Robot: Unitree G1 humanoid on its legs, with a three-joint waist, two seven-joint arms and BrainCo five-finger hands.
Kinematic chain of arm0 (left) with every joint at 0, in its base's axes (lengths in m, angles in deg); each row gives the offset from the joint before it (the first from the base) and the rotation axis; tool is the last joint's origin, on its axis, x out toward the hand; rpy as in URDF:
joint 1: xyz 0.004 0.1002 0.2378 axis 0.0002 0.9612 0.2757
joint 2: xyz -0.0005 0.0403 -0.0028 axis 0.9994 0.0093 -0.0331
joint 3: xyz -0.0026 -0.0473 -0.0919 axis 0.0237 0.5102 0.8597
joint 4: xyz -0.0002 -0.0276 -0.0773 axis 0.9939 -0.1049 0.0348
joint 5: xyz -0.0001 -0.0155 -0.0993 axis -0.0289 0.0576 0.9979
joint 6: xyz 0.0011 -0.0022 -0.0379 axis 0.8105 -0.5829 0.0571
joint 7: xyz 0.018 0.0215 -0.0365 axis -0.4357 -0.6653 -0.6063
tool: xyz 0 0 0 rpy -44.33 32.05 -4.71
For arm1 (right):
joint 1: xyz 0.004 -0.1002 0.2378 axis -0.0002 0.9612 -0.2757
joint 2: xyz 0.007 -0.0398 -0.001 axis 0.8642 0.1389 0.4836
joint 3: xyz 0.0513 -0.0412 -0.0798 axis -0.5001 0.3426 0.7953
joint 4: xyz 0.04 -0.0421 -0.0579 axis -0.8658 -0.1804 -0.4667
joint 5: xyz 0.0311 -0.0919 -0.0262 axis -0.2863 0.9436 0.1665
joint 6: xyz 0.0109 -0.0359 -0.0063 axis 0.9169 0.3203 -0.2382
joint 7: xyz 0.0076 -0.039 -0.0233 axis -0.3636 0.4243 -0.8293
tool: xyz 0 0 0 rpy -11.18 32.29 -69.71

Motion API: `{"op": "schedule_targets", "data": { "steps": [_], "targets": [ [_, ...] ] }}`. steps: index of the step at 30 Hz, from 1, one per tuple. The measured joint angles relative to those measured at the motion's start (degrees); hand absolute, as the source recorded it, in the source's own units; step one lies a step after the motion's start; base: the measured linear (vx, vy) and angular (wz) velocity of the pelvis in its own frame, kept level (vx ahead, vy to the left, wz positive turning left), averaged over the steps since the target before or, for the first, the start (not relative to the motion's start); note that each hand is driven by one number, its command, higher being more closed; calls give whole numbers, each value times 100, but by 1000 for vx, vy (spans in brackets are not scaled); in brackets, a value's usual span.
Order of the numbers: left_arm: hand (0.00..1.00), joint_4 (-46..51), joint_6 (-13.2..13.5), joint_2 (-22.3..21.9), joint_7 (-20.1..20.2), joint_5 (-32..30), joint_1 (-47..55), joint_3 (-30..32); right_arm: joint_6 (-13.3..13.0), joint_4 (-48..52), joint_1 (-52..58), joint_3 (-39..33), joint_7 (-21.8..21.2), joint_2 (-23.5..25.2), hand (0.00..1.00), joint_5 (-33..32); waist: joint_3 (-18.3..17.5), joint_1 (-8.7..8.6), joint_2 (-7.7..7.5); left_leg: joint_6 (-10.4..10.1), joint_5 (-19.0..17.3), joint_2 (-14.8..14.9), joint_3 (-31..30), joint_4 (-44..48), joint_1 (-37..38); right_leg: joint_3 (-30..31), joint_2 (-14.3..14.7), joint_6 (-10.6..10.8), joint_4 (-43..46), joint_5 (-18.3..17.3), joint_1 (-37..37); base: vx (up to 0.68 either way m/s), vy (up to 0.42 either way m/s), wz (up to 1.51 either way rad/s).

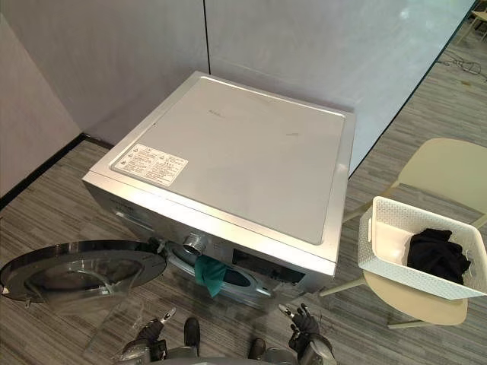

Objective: Pick up the laundry basket with both hands and put the clothes into the washing machine.

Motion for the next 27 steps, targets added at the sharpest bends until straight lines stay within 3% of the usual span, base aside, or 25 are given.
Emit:
{"op": "schedule_targets", "data": {
  "steps": [2,5,11,16,20,27],
  "targets": [
    [0,70,8,73,12,286,-481,2,-8,528,-132,1,4,82,0,-27,482,16,-144,98,-164,46,-46,744,-676,-2,-59,-68,339,36,-460,-104,1,-3],
    [0,172,35,145,10,572,-1095,27,-131,1098,-369,41,13,168,0,-197,938,26,-218,127,-500,208,-182,1673,-1512,-67,-21,-84,597,46,-941,-114,23,-3],
    [0,377,86,436,-13,1059,-2105,446,-372,1878,-457,297,96,234,0,-692,1394,61,-366,236,-887,445,-382,2692,-2983,-173,52,-112,1002,9,-2022,-70,52,-7],
    [0,448,31,873,-13,1173,-2781,441,-466,2311,-442,406,141,392,0,-926,1714,151,-520,257,-961,493,-498,2991,-3726,-234,67,-166,1149,52,-2646,-6,42,-6],
    [0,688,21,1069,-25,1283,-3223,428,-574,2666,-408,420,125,431,0,-990,1769,149,-542,272,-983,498,-577,3188,-4199,-288,57,-175,1248,53,-3028,48,29,-3],
    [0,1225,27,1211,-18,1276,-4039,-255,-687,3120,-394,433,122,402,0,-1194,1979,117,-605,266,-1141,535,-539,3438,-4583,-135,54,-222,1461,20,-3423,45,28,-10]
  ]
}}
